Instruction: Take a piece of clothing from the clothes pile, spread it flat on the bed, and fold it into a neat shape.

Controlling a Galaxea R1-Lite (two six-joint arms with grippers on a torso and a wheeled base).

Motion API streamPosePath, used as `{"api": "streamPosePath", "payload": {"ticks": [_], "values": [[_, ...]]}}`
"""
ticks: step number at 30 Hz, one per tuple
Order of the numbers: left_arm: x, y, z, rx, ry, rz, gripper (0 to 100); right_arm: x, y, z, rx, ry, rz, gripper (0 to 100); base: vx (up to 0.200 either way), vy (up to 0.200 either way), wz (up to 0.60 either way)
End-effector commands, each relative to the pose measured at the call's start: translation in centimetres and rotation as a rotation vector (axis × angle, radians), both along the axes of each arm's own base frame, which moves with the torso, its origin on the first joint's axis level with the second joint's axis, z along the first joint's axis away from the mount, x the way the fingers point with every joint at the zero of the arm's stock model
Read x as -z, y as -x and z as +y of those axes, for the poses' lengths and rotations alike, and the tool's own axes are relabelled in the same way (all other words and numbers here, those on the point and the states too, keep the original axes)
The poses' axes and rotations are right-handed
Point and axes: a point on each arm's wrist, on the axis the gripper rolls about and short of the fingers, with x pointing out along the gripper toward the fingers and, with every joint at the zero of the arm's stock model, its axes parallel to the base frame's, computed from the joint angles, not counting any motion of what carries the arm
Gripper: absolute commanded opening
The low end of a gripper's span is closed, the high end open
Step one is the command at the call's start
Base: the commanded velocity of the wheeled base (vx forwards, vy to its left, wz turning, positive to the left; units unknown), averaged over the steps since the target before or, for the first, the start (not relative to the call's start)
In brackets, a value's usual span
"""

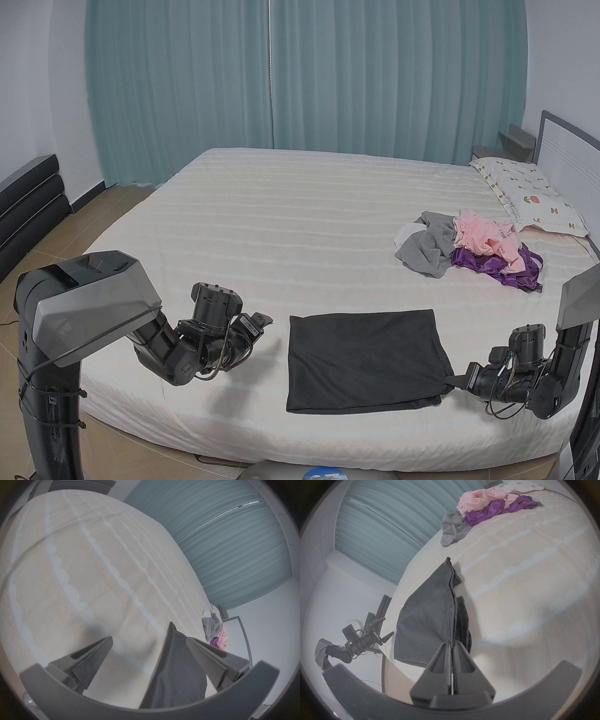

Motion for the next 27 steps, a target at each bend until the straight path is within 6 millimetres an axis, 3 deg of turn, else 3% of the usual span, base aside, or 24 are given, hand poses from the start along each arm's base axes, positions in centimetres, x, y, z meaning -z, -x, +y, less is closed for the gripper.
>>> {"api": "streamPosePath", "payload": {"ticks": [1,13,14,19,27], "values": [[0.0,0.0,0.0,-0.001,0.0,-0.001,100,-0.2,0.2,0.0,-0.001,0.002,-0.006,0,0.0,0.0,0.0],[-0.1,0.0,0.0,0.001,-0.002,-0.002,100,0.2,0.6,-0.3,-0.024,0.038,0.004,0,0.0,0.0,0.0],[0.0,0.0,0.0,0.001,-0.003,-0.001,100,0.4,0.6,-0.4,-0.032,0.049,0.007,100,0.0,0.0,0.0],[0.0,0.0,0.0,0.003,-0.004,-0.001,100,0.7,0.5,-0.6,-0.029,0.054,0.008,100,0.0,0.0,0.0],[-0.1,0.1,-0.2,0.01,-0.008,-0.006,100,0.5,-1.8,-2.3,0.097,-0.026,-0.026,100,0.0,0.0,0.0]]}}
